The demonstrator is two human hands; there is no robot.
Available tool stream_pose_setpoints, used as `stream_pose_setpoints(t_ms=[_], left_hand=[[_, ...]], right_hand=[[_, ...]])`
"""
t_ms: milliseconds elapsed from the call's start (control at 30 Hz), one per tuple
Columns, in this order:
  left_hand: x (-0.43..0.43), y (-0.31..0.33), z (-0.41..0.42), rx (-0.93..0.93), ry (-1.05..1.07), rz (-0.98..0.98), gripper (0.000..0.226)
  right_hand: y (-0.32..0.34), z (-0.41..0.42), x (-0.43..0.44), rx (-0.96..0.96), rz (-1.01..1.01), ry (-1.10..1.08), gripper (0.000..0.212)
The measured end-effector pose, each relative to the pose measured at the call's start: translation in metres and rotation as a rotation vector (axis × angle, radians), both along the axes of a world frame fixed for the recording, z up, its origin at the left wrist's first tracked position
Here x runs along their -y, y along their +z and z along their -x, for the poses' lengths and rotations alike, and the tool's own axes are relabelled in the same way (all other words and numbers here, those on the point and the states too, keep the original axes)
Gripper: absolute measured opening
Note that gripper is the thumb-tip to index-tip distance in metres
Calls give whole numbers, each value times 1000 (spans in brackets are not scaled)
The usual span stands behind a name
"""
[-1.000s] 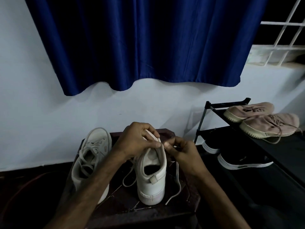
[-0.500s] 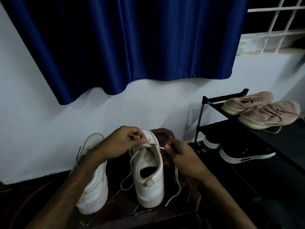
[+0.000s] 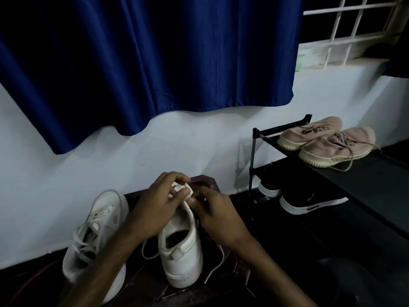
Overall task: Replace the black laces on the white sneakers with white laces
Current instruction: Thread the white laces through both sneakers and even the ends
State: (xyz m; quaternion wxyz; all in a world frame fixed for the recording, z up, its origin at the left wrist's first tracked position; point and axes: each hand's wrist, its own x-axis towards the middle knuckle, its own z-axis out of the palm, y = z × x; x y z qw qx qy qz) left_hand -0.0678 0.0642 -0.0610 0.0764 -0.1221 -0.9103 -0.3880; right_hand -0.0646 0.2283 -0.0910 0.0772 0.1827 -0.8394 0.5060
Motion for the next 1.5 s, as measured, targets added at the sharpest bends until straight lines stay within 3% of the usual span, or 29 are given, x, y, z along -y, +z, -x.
stream_pose_setpoints(t_ms=[133,300,433,633,800,933,1167,1300,1500], left_hand=[[-12,-20,-30,-111,151,-68,48],[-1,-42,-44,-86,383,-263,43],[-8,-49,-47,-2,395,-469,26],[-3,-57,-45,-135,451,-421,32],[-8,-58,-45,-211,519,-435,38],[-11,-58,-43,-285,576,-422,46],[-8,-61,-40,-366,597,-411,53],[-9,-61,-39,-378,604,-426,54],[-9,-61,-39,-367,615,-439,55]], right_hand=[[4,-1,-8,1,-74,-10,15],[5,8,-37,355,104,231,18],[5,12,-59,423,-89,338,12],[18,11,-33,239,96,215,27],[7,8,-10,136,174,197,12],[1,12,-18,72,12,167,12],[15,20,-69,309,-319,467,22],[15,24,-49,233,-101,259,40],[6,21,-13,65,0,262,33]])
